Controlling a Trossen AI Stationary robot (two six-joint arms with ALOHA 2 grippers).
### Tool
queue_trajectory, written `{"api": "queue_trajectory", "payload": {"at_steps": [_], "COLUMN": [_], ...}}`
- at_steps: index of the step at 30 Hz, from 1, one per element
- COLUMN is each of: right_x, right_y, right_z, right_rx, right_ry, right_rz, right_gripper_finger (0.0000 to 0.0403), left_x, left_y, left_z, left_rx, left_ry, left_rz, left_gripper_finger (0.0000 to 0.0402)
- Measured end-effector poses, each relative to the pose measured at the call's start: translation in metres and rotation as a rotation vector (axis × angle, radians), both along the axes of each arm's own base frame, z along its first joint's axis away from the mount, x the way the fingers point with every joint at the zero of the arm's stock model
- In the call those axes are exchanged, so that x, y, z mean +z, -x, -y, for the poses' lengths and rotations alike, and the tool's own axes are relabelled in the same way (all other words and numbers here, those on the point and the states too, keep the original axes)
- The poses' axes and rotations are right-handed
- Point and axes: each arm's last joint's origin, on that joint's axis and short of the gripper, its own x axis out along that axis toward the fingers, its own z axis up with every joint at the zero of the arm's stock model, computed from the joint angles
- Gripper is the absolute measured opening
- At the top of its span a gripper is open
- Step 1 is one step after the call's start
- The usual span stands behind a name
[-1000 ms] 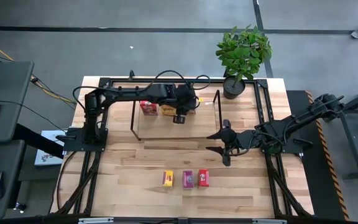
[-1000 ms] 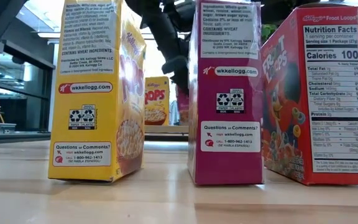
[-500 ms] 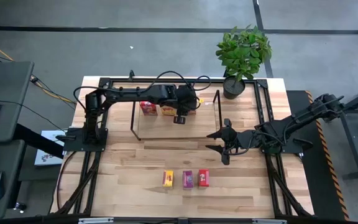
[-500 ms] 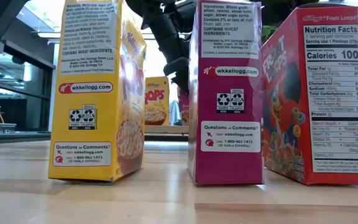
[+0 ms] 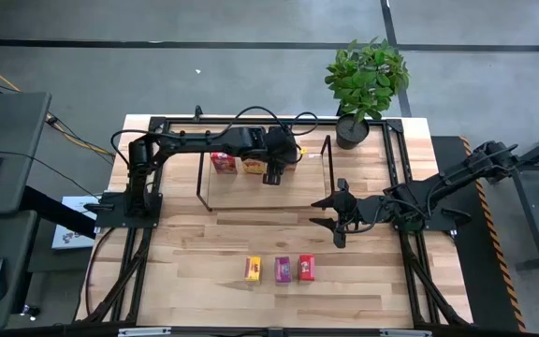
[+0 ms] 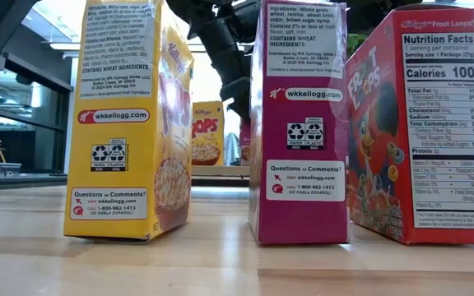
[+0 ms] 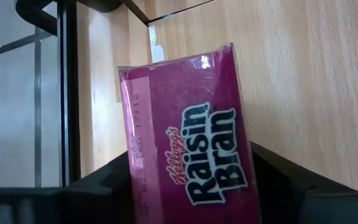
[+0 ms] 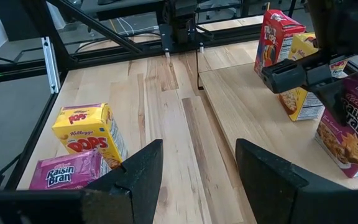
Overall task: Stack cereal on shelf
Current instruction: Put the purple cereal box on the shelf, then put the red cereal box on the shelf aligned with the other red cereal box
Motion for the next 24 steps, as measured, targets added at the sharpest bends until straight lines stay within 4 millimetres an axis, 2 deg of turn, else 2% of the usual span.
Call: {"api": "queue_trajectory", "payload": {"at_steps": [10,24], "right_x": [0.000,0.000], "right_y": [0.000,0.000], "right_z": [0.000,0.000], "right_rx": [0.000,0.000], "right_ry": [0.000,0.000], "right_rz": [0.000,0.000], "right_gripper_finger": [0.0195,0.0195], "left_x": [0.004,0.045], "left_y": [0.002,-0.003], "left_z": [0.005,0.004], "left_rx": [-0.016,0.000], "left_ry": [-0.001,-0.037], "left_rz": [-0.006,0.051], "left_gripper_finger": [0.0246,0.0244]}}
